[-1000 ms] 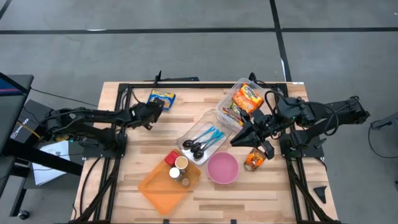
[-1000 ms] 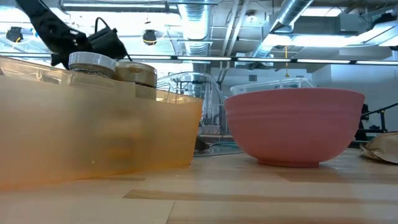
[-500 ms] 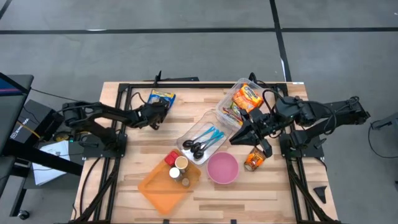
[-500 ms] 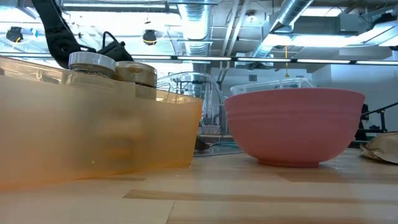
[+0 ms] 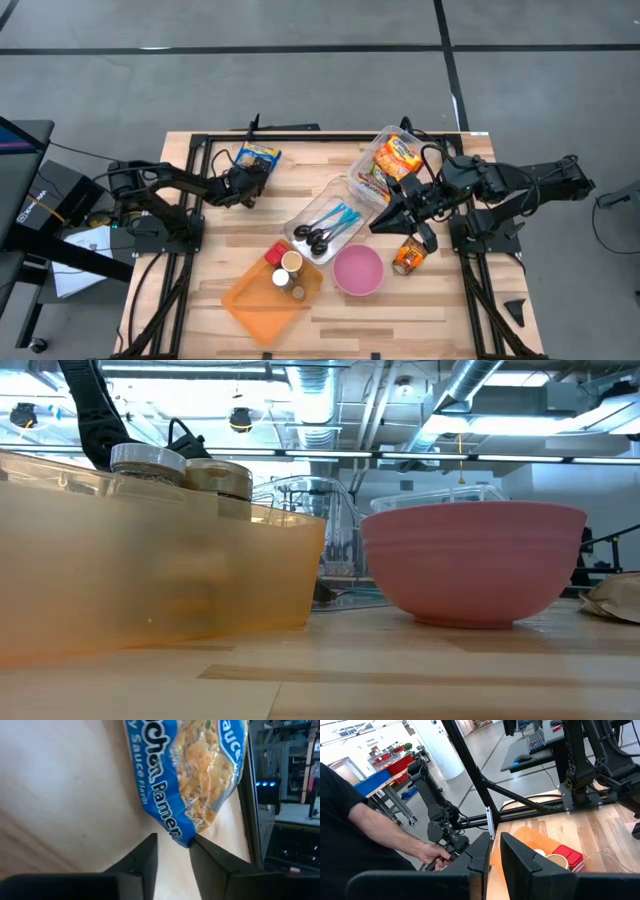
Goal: Pick & Place Food Item
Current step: Put the blue noodle pack into the transparent container
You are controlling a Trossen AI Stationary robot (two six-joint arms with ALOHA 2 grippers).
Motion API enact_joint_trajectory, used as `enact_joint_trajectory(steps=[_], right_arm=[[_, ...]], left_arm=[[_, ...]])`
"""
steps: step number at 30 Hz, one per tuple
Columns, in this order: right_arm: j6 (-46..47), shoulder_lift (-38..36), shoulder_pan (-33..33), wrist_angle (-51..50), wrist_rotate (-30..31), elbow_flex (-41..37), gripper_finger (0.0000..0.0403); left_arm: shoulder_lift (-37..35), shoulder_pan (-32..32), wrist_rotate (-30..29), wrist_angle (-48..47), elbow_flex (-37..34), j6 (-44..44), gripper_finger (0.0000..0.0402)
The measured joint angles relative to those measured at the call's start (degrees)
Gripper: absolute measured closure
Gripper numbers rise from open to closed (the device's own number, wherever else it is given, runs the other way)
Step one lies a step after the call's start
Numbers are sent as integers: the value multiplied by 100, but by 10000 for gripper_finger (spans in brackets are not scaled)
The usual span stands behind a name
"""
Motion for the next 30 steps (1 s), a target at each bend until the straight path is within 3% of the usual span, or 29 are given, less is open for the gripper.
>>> enact_joint_trajectory(steps=[7, 12, 18, 30], right_arm=[[-4, 0, 0, -13, 0, 0, 361], [-10, 0, 11, -16, 0, 0, 361], [-107, 0, 20, -17, -2, 0, 361], [-398, 9, 17, -8, 0, 0, 361]], left_arm=[[-4, -80, 563, 59, 4, 836, 392], [-232, -436, 1363, 92, -2, 1762, 399], [-990, -947, 2248, -170, -2, 2579, 401], [-2966, -1184, 2210, -3736, -2, 3355, 397]])
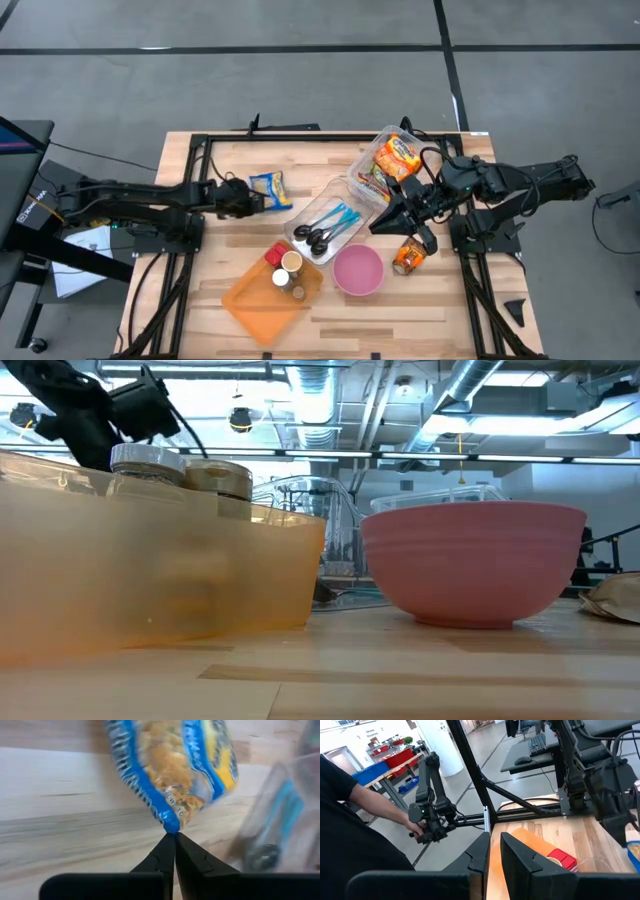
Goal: Pick & Place Food Item
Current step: Put the blue noodle pack into the transparent container
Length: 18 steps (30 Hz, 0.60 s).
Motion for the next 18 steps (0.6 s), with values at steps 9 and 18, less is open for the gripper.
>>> enact_joint_trajectory(steps=[9, 18], right_arm=[[-4, 0, 0, 14, 0, 0, 361], [-4, 0, 0, 17, 0, 0, 361]], left_arm=[[-720, 1, -217, -571, 0, 5, 379], [-831, 2, -654, -524, 0, 129, 337]])
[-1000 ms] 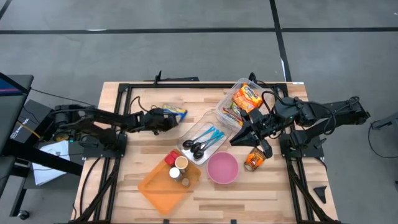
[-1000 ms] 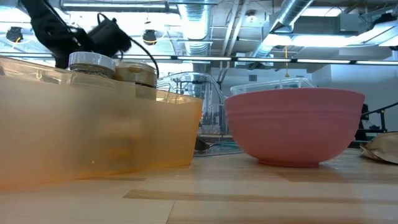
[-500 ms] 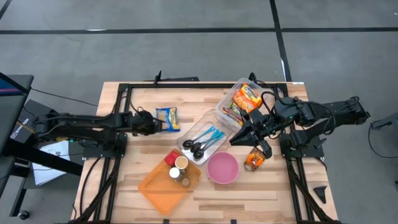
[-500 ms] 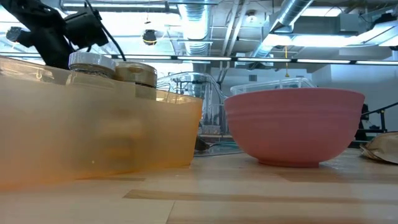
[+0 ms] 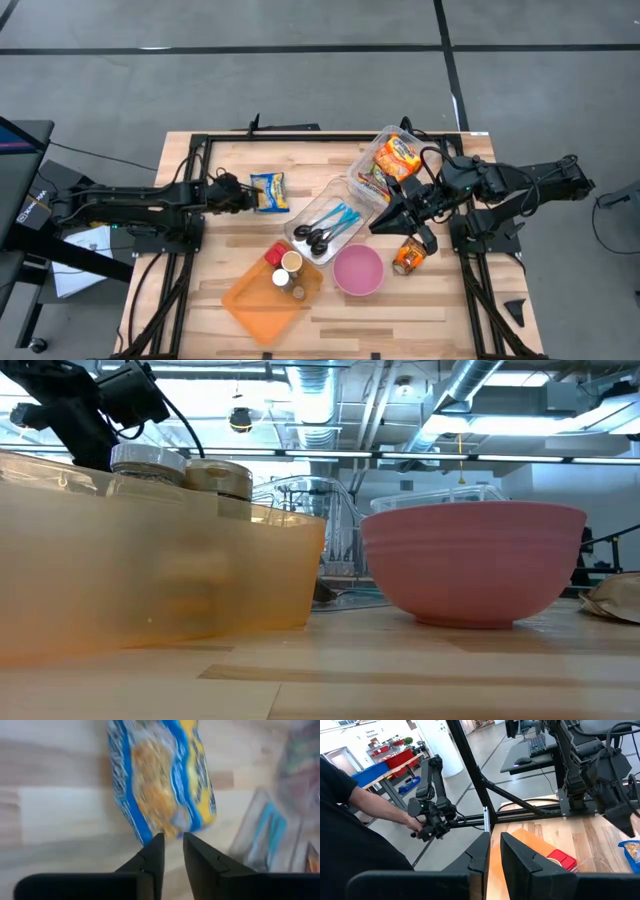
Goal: Pick & Place Food Item
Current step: Put the blue noodle pack into the transparent container
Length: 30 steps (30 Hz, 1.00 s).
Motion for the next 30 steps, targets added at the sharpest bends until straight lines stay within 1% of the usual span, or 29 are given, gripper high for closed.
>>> enact_joint_trajectory(steps=[3, 6, 12, 16, 20, 26, 30], right_arm=[[0, 0, 0, 0, 0, 0, 361], [0, 0, 0, 0, 0, 0, 361], [0, 0, 0, -4, 0, 0, 361], [0, 0, 0, -7, 0, 0, 361], [0, 0, 0, -9, 0, 0, 361], [92, 0, 0, -23, -1, 0, 361], [107, 0, 2, -24, -2, 0, 361]], left_arm=[[75, 49, -464, -5, 0, -251, 316], [177, 231, -619, 8, 0, -272, 291], [647, 604, -620, 77, 0, -9, 234], [1020, 800, -346, 662, 0, 370, 207], [1394, 947, -131, 1068, 0, 569, 200], [1804, 1060, 44, 1082, 0, 608, 211], [1862, 1060, 86, 1089, 0, 610, 221]])
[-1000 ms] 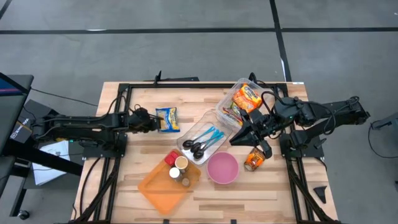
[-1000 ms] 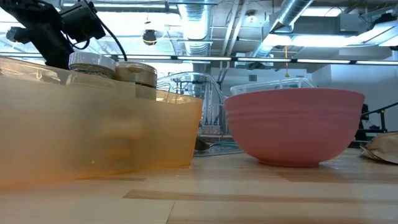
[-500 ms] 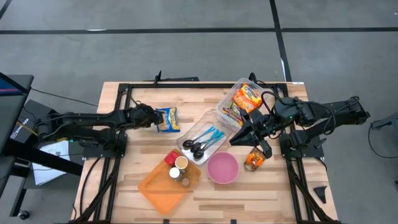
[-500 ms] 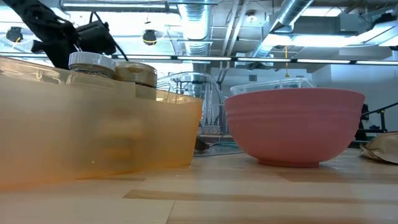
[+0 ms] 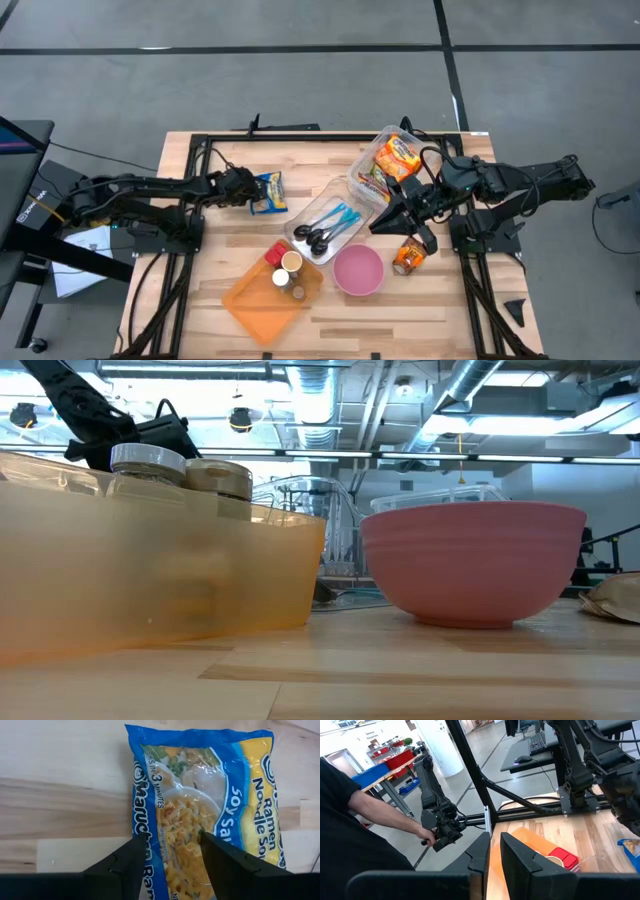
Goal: Pick & Place Food Item
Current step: Put the blue noodle pack into the transparent container
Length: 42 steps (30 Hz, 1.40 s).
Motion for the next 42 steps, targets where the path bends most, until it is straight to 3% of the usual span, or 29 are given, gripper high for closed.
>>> enact_joint_trajectory(steps=[10, 20, 24, 37, 42], right_arm=[[-10, 0, -4, 0, 0, 0, 361], [-153, 0, -4, -2, 0, 0, 361], [-153, 0, -4, -2, 0, 0, 361], [-159, 0, -4, -2, 0, 0, 361], [-168, 0, -5, -2, 0, 0, 361]], left_arm=[[-95, -7, -217, -38, 0, 54, 240], [-81, 4, -316, 180, 0, 141, 314], [-81, 4, -203, 162, 0, 117, 324], [-59, 4, -209, 80, -4, 154, 218], [199, 4, -106, 709, -263, 72, 197]])
